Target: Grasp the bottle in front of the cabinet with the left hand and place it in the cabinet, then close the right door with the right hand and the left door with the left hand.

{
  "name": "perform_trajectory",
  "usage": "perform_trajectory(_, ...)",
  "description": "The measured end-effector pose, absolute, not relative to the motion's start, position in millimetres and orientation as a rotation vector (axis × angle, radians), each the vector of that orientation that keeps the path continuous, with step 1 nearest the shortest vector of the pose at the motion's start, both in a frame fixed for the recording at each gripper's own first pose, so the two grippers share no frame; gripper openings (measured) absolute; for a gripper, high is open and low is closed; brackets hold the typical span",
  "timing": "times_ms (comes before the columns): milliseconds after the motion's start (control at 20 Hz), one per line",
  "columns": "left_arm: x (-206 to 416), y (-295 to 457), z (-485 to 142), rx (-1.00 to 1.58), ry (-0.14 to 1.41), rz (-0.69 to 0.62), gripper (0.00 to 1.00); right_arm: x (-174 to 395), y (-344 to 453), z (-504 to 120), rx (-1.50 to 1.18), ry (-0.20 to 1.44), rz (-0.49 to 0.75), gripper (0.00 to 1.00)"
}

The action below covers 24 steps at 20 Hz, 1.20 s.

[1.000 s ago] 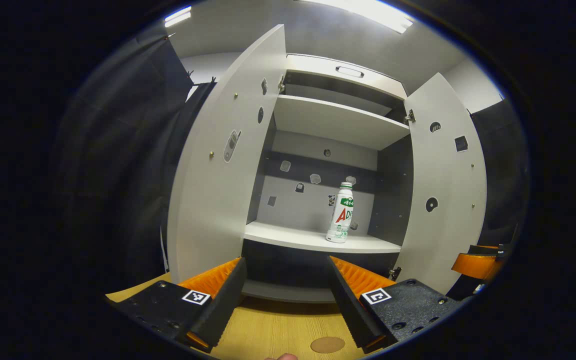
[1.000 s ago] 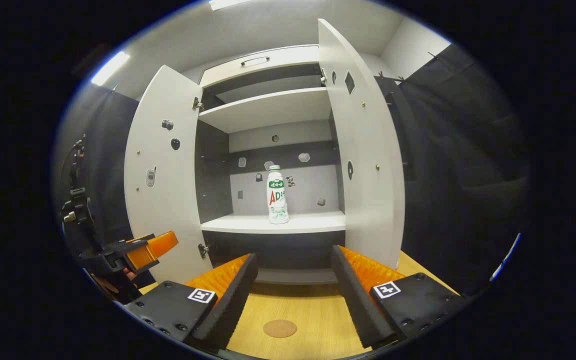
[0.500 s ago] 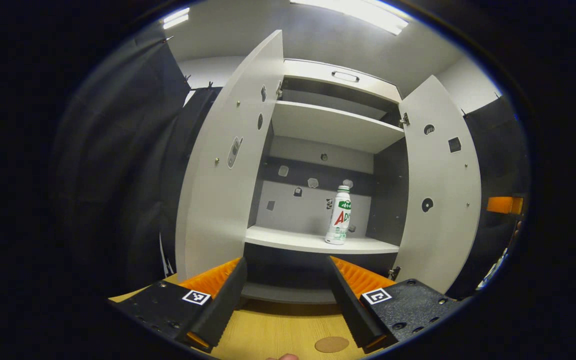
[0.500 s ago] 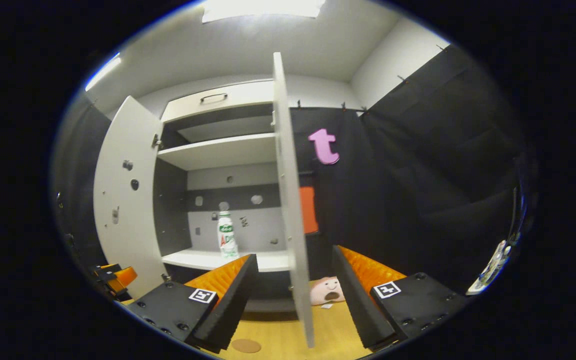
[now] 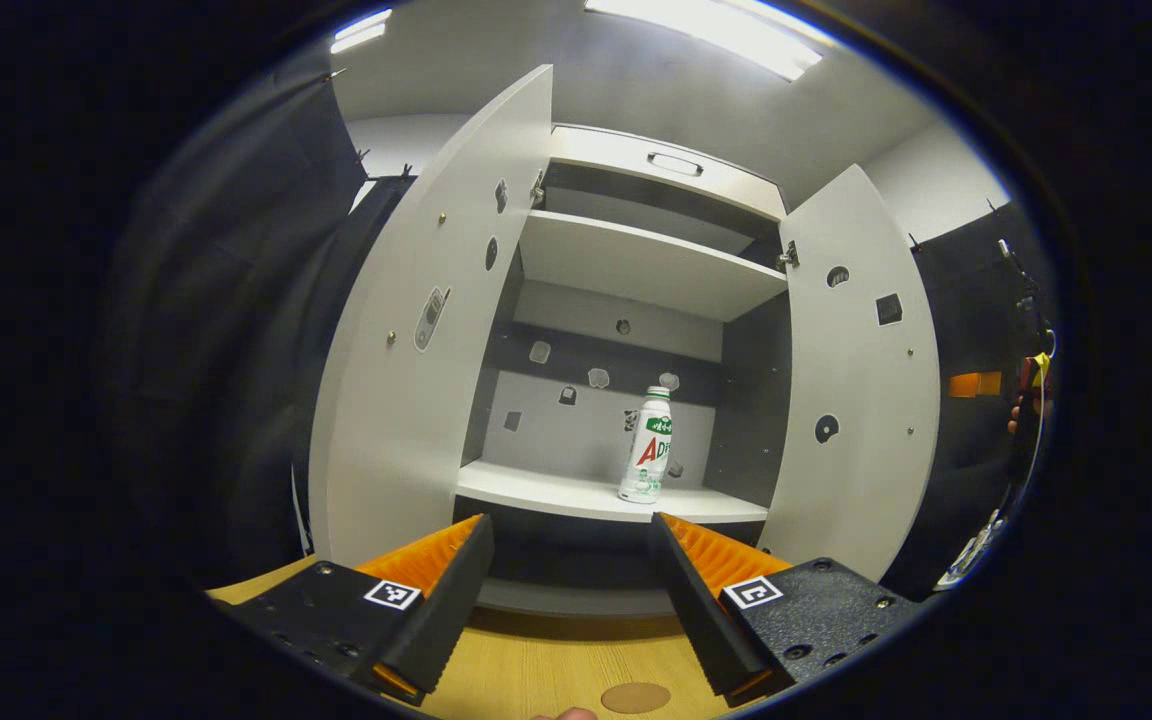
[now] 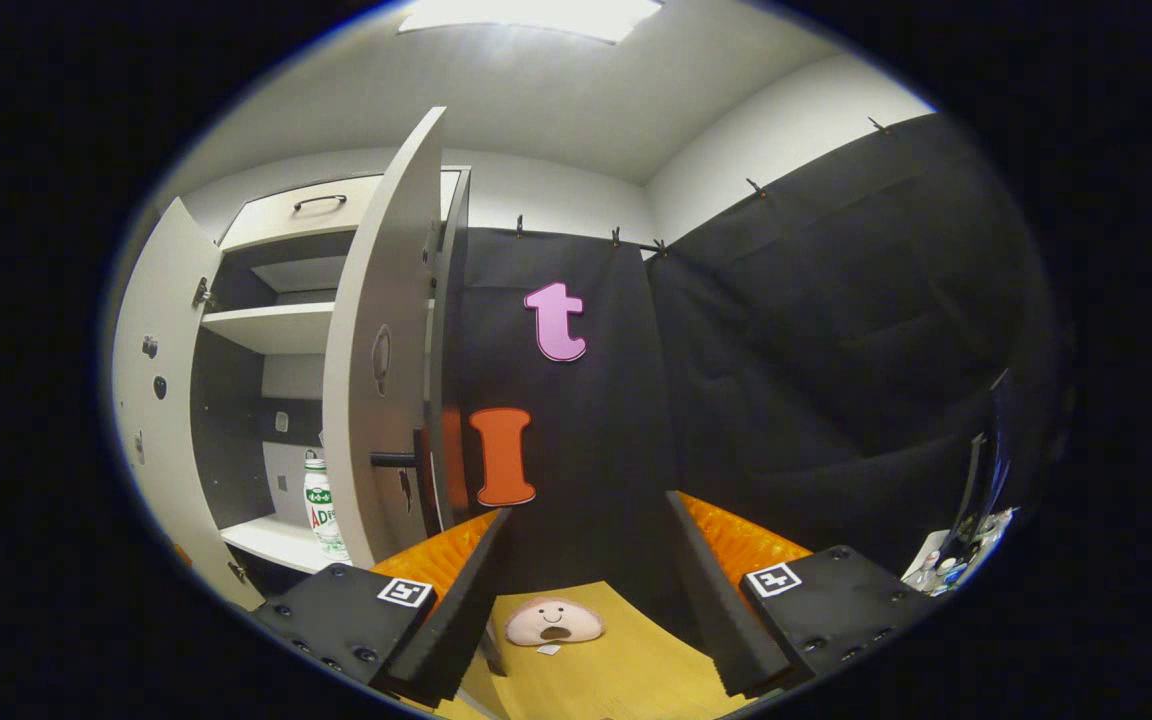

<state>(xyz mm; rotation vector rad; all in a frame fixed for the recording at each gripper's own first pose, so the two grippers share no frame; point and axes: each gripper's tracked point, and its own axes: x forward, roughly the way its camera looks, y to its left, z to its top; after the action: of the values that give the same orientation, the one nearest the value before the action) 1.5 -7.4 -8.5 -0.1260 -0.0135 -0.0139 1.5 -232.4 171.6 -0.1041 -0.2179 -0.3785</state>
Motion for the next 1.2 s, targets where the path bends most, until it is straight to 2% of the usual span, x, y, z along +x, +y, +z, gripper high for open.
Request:
perform_trajectory(300, -12.3, 13.0, -12.9, -0.112, -0.005, 0.048, 0.95, 28.6, -215.0, 168.5, -0.16, -0.198, -0.35, 0.98)
perform_trajectory(400, -15.4, 17.5, -13.0, -0.103, -0.005, 0.064, 0.95, 28.6, -215.2, 169.1, -0.165, -0.213, -0.358, 0.95)
perform_trajectory(450, -15.5, 19.3, -13.4, -0.103, -0.007, 0.067, 0.95, 29.3, -211.8, 168.6, -0.166, -0.213, -0.344, 0.88)
perform_trajectory(500, -15.2, 21.0, -11.6, -0.105, -0.011, 0.07, 0.95, 29.8, -207.7, 168.5, -0.169, -0.214, -0.327, 0.94)
perform_trajectory(950, -8.1, 13.1, -3.5, -0.133, -0.039, 0.038, 0.95, 37.5, -138.0, 158.6, -0.178, -0.185, -0.186, 0.94)
perform_trajectory(1200, -17.0, 33.4, 0.2, -0.117, -0.043, 0.078, 0.95, 46.7, -107.0, 154.6, -0.173, -0.19, -0.135, 0.94)
